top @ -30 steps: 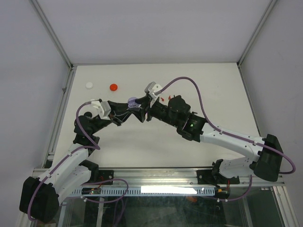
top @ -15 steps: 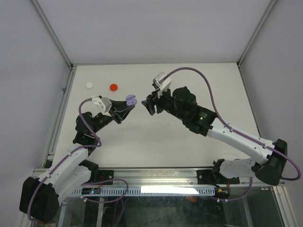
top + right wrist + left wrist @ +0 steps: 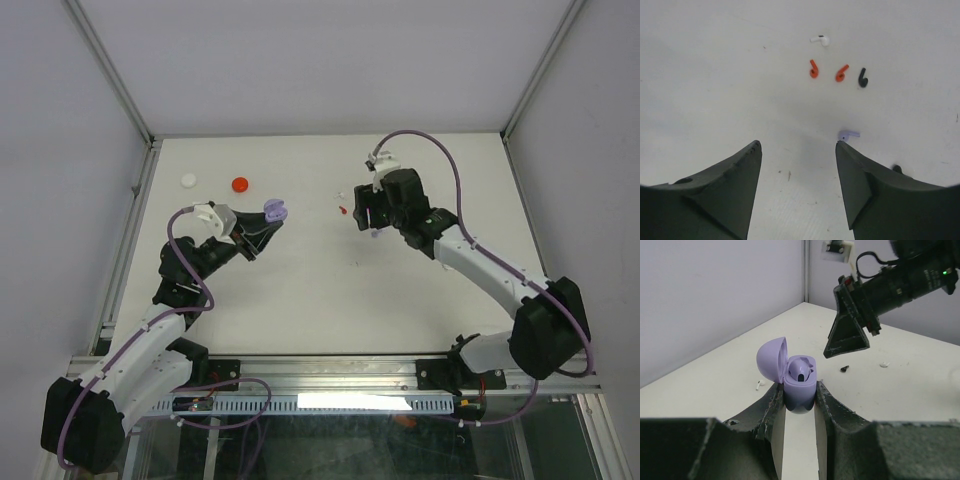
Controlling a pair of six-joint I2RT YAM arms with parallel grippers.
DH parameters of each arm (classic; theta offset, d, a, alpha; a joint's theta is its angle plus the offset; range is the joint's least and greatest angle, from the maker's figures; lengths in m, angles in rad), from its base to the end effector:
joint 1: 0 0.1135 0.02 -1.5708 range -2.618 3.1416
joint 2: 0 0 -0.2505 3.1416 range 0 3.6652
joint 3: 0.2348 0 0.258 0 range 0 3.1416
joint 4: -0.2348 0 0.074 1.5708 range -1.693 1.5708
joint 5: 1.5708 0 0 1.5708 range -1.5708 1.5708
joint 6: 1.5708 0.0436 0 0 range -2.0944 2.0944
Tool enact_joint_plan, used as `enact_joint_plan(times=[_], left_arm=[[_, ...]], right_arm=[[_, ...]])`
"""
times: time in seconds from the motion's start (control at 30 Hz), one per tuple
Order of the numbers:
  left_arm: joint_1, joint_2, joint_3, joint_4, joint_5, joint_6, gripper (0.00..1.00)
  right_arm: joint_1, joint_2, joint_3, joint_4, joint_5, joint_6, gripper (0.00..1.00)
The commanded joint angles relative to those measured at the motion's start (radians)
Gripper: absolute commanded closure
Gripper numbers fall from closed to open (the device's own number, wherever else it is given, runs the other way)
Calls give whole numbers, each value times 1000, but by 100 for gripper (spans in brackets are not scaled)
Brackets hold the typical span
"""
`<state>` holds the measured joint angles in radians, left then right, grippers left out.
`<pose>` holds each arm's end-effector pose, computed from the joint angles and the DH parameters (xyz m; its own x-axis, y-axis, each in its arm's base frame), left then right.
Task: Insert the wireless bluetooth earbuds into the charging case
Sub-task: Pick up the earbud from the center of the board.
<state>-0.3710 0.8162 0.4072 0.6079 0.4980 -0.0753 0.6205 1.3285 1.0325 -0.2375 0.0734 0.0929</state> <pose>0.1906 -0.0965 0.2735 0.1268 -0.1203 -0.9846 0.7666 0.6418 0.0204 0.2610 0.1826 0.2812 -0.4610 -0.2157 -0.8608 -0.4878 0.8719 0.0427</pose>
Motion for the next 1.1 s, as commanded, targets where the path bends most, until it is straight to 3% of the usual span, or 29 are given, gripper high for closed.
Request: enact_joint_plan(times=[0.0, 0.23, 0.67, 1.07], left_arm=[[8, -22, 48, 18, -12, 24, 100], [9, -23, 50, 11, -8, 30, 100], [8, -20, 54, 6, 8, 35, 100], [9, -14, 56, 4, 20, 31, 100]], right_arm=[[-91, 73, 12, 15, -78, 63, 36], [-191, 235, 56, 23, -190, 96, 36], [-264, 457, 167, 24, -265, 84, 35], [-266, 521, 182, -62, -272, 89, 35]])
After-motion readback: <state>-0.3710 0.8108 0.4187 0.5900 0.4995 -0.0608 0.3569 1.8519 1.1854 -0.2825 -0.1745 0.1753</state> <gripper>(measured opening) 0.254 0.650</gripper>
